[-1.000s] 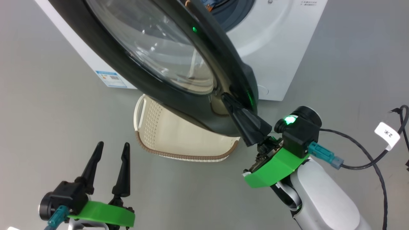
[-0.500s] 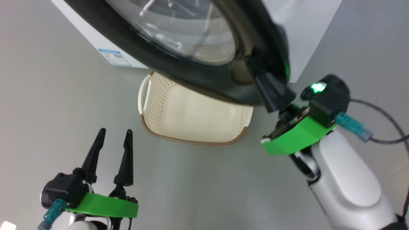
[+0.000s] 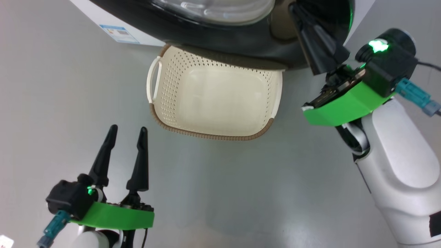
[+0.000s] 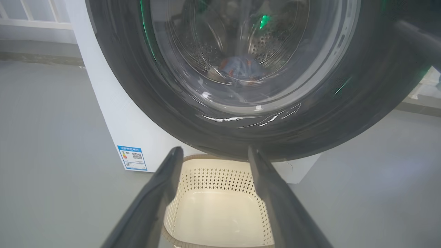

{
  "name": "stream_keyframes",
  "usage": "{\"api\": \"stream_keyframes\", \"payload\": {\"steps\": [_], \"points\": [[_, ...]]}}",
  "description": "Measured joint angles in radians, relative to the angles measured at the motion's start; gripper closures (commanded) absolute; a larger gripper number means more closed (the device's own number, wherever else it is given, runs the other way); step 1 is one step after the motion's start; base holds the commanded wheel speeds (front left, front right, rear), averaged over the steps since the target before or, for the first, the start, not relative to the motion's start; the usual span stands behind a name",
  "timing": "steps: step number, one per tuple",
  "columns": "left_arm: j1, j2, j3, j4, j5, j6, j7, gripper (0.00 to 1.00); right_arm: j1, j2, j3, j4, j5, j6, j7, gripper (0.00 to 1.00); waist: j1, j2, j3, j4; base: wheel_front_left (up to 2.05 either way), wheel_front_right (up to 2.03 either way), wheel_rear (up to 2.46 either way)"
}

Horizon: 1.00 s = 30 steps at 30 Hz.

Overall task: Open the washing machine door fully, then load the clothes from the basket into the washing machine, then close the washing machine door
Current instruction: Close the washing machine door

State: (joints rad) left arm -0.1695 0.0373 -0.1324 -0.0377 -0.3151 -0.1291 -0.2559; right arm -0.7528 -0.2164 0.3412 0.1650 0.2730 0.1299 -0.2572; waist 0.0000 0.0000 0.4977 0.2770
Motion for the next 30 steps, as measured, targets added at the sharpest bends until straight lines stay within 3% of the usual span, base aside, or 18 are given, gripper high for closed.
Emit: {"api": "stream_keyframes", "payload": {"steps": [13,30], "points": [[-0.019,-0.001,-0.049,-0.030,-0.001,0.000,0.000,0.00,-0.137,-0.073,-0.038,0.054,-0.029,0.001,0.000,1.00,0.0000,0.0000,0.083,0.034,0.00,0.00,0.00],[-0.037,-0.003,-0.090,-0.055,-0.017,0.009,0.000,0.00,-0.285,-0.091,-0.115,0.184,-0.057,0.013,-0.001,1.00,0.0000,0.0000,0.116,0.094,0.00,0.00,0.00]]}}
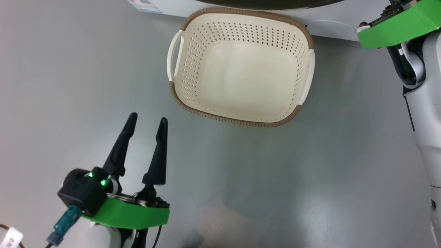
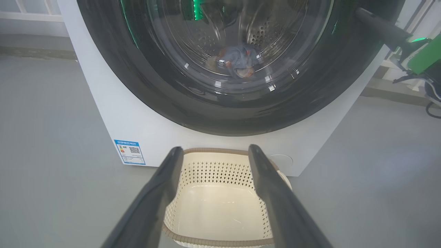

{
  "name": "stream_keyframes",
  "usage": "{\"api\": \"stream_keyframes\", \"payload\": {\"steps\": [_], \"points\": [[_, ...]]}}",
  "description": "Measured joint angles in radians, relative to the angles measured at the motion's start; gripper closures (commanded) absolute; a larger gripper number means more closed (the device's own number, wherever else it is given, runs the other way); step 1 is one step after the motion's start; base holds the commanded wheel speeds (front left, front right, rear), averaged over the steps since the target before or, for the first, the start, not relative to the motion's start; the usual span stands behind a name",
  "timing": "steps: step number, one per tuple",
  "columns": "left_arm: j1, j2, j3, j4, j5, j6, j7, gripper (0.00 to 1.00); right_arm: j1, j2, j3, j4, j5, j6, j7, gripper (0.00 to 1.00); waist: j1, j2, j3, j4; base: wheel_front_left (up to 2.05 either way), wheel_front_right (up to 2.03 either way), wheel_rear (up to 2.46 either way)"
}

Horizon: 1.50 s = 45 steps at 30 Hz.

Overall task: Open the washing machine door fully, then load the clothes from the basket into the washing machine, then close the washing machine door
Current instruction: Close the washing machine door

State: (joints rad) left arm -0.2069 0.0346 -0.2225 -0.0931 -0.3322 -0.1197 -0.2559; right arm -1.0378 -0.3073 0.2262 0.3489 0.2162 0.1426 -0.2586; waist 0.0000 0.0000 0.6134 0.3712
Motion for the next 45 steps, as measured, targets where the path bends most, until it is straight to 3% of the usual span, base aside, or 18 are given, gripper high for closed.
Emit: {"api": "stream_keyframes", "payload": {"steps": [16,19,22,24,27,30,33,38,45], "points": [[0.001,-0.002,0.059,0.081,-0.026,0.002,0.000,0.00,0.128,0.029,-0.036,-0.091,0.010,-0.005,0.000,1.00,0.0000,0.0000,-0.104,-0.054,0.00,0.00,0.00],[0.005,-0.002,0.085,0.118,-0.038,0.002,0.000,0.00,0.191,0.042,-0.038,-0.124,0.016,-0.005,0.000,0.83,0.0000,0.0000,-0.140,-0.074,0.00,0.00,0.00],[0.011,-0.002,0.106,0.139,-0.036,0.001,0.000,0.00,0.258,0.052,-0.043,-0.154,0.016,-0.005,0.000,0.75,0.0000,0.0000,-0.181,-0.096,0.00,0.00,0.00],[0.027,-0.002,0.115,0.161,-0.027,0.000,0.000,0.00,0.307,0.057,-0.043,-0.170,0.016,-0.005,0.000,0.60,0.0000,0.0000,-0.210,-0.110,0.00,0.00,0.00],[0.064,-0.002,0.134,0.193,0.000,-0.001,0.000,0.00,0.386,0.068,-0.045,-0.191,0.016,-0.005,0.000,0.53,0.0000,0.0000,-0.258,-0.133,0.00,0.00,0.00],[0.102,-0.002,0.161,0.205,0.016,-0.001,0.000,0.00,0.474,0.083,-0.054,-0.213,0.016,-0.005,0.000,0.28,0.0000,0.0000,-0.308,-0.159,0.00,0.00,0.00],[0.143,-0.001,0.183,0.220,0.022,-0.004,0.000,0.00,0.574,0.087,-0.075,-0.232,0.016,-0.005,0.000,0.10,0.0000,0.0000,-0.361,-0.186,0.00,0.00,0.00],[0.203,0.000,0.203,0.224,0.029,-0.004,0.000,0.00,0.722,0.087,-0.109,-0.253,0.012,-0.005,0.000,0.00,0.0000,0.0000,-0.444,-0.234,0.00,0.00,0.00],[0.256,0.003,0.231,0.216,0.029,-0.004,0.000,0.00,0.853,0.117,-0.185,-0.301,0.003,-0.005,0.001,0.00,0.0000,0.0000,-0.524,-0.312,0.00,0.00,0.00]]}}
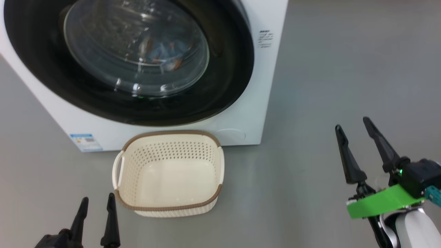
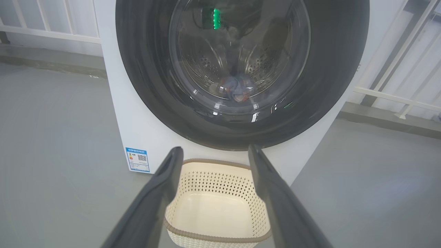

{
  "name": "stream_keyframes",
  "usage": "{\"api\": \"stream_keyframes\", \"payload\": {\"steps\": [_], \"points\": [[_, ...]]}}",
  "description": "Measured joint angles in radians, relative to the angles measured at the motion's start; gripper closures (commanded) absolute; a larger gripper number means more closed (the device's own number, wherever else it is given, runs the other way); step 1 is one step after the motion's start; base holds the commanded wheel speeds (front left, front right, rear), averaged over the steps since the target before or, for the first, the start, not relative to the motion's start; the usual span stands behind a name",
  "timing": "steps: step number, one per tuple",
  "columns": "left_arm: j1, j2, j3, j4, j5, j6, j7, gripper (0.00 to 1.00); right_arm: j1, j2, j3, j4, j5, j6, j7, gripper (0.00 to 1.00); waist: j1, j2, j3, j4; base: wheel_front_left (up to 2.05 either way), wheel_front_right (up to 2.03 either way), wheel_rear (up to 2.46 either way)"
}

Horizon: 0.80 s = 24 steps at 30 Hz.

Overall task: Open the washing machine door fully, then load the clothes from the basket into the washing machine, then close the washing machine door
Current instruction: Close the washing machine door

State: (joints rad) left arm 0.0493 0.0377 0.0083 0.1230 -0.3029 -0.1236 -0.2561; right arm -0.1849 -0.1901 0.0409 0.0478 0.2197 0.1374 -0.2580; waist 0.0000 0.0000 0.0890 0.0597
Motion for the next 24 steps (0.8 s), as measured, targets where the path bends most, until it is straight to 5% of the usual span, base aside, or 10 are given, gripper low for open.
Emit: {"api": "stream_keyframes", "payload": {"steps": [24], "points": [[0.079,0.001,0.042,-0.042,0.013,-0.004,0.000,0.00,0.235,0.064,-0.123,-0.067,-0.086,0.000,0.001,0.00,0.0000,0.0000,-0.101,-0.086,0.00,0.00,0.00]]}}
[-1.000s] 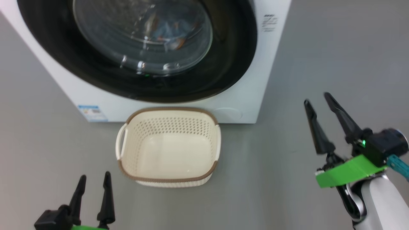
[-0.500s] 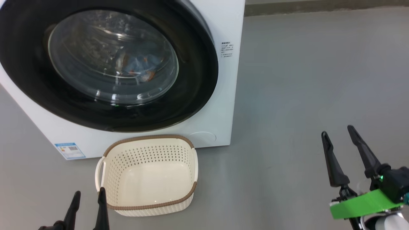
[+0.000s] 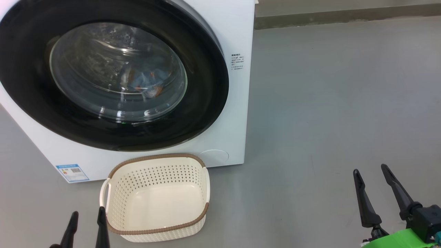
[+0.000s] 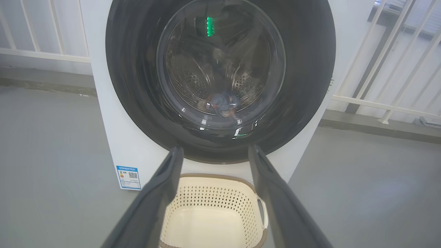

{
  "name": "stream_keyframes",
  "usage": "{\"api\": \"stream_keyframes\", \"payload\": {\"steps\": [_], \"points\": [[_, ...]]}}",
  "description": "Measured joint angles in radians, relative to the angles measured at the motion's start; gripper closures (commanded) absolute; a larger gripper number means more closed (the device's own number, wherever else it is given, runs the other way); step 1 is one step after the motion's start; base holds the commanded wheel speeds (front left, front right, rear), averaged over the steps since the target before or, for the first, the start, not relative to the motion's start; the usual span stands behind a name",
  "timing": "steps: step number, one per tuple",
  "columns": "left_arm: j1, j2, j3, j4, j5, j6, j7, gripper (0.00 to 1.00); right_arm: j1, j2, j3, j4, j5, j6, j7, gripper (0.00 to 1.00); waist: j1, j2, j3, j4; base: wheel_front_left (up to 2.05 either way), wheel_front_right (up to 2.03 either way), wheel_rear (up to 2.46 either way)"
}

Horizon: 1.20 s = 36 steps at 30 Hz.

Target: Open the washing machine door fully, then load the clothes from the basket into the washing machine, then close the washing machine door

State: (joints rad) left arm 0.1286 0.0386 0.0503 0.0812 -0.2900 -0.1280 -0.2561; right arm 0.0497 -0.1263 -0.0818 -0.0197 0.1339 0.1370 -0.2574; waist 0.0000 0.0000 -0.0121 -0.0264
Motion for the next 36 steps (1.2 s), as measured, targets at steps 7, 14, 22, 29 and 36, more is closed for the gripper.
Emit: {"api": "stream_keyframes", "payload": {"steps": [7,14,22,29,36], "points": [[0.000,0.000,0.012,-0.002,-0.008,0.000,0.000,0.00,0.016,0.014,-0.026,0.016,-0.017,0.000,0.000,0.00,0.0000,0.0000,-0.013,-0.003,0.00,0.00,0.00],[0.000,0.000,0.013,-0.002,-0.008,0.000,0.000,0.00,0.016,0.026,-0.027,0.025,-0.018,0.000,0.000,0.00,0.0000,0.0000,-0.016,0.000,0.00,0.00,0.00],[0.014,-0.026,0.000,0.067,-0.024,0.000,0.004,1.00,0.017,0.044,-0.026,0.109,-0.011,0.000,0.002,1.00,0.0000,0.0000,-0.014,0.002,0.00,0.00,0.00],[0.014,-0.026,0.000,0.073,-0.096,0.000,0.025,1.00,0.017,0.045,-0.026,0.117,0.069,0.000,0.026,1.00,0.0003,0.0000,-0.015,0.003,0.00,0.00,0.00],[0.010,-0.025,0.001,0.080,-0.170,0.000,0.044,1.00,0.016,0.049,-0.026,0.128,0.155,0.000,0.046,1.00,0.0002,0.0000,-0.011,0.004,0.00,0.00,0.00]]}}
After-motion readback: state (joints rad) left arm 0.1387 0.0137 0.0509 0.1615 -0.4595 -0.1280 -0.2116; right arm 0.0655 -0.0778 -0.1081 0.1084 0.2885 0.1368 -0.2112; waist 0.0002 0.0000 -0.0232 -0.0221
